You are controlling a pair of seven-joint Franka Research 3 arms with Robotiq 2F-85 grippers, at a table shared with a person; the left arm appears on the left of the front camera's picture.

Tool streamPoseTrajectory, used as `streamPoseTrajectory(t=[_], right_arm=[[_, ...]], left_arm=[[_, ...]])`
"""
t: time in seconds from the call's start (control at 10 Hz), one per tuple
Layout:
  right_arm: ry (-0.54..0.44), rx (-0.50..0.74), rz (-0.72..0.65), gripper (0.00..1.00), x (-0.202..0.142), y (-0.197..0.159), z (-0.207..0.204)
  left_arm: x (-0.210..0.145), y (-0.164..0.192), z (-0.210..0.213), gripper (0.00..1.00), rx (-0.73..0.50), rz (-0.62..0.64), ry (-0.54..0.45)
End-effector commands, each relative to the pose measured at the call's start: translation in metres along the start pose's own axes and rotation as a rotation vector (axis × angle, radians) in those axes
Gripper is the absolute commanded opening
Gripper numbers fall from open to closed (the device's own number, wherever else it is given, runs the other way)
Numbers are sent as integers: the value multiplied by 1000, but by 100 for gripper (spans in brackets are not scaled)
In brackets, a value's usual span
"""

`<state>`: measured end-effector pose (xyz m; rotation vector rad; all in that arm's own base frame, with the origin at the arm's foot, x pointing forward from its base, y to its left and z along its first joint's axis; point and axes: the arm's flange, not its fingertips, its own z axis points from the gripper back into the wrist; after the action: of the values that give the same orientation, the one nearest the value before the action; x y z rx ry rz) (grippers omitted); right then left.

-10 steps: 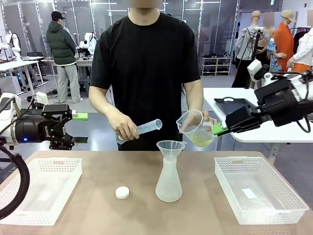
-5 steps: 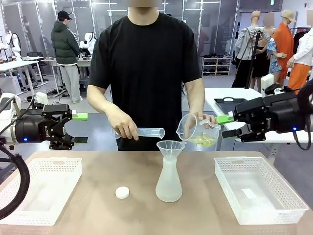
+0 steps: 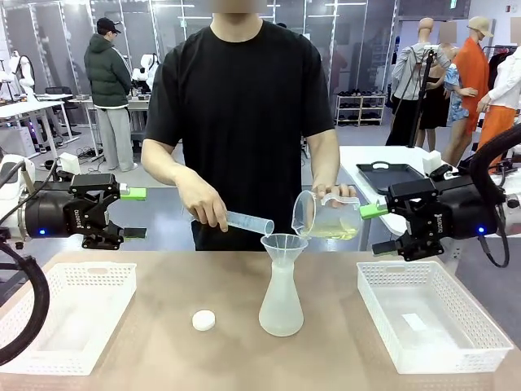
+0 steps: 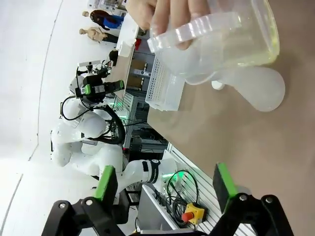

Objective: Prepare the solutions needed for the experiment.
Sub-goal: Once the solution is in the Big flask , pick up the Plastic Funnel and place it back into the right Organizing basket.

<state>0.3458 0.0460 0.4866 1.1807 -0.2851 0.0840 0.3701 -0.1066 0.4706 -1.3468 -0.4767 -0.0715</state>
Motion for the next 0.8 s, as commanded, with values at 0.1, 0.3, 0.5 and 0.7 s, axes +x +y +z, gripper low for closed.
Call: streamPoseTrajectory(t=[0.1, 0.3, 0.5, 0.7], right_arm=[[-4, 2, 10, 98, 0, 1, -1], [-4, 2, 10, 98, 0, 1, -1], [-4, 2, 10, 98, 0, 1, -1], [-4, 2, 10, 98, 0, 1, -1]], left_arm=[[-1, -2, 3, 100, -1, 2, 10], [-1, -2, 3, 100, -1, 2, 10], [-1, -2, 3, 100, -1, 2, 10], [-1, -2, 3, 100, -1, 2, 10]])
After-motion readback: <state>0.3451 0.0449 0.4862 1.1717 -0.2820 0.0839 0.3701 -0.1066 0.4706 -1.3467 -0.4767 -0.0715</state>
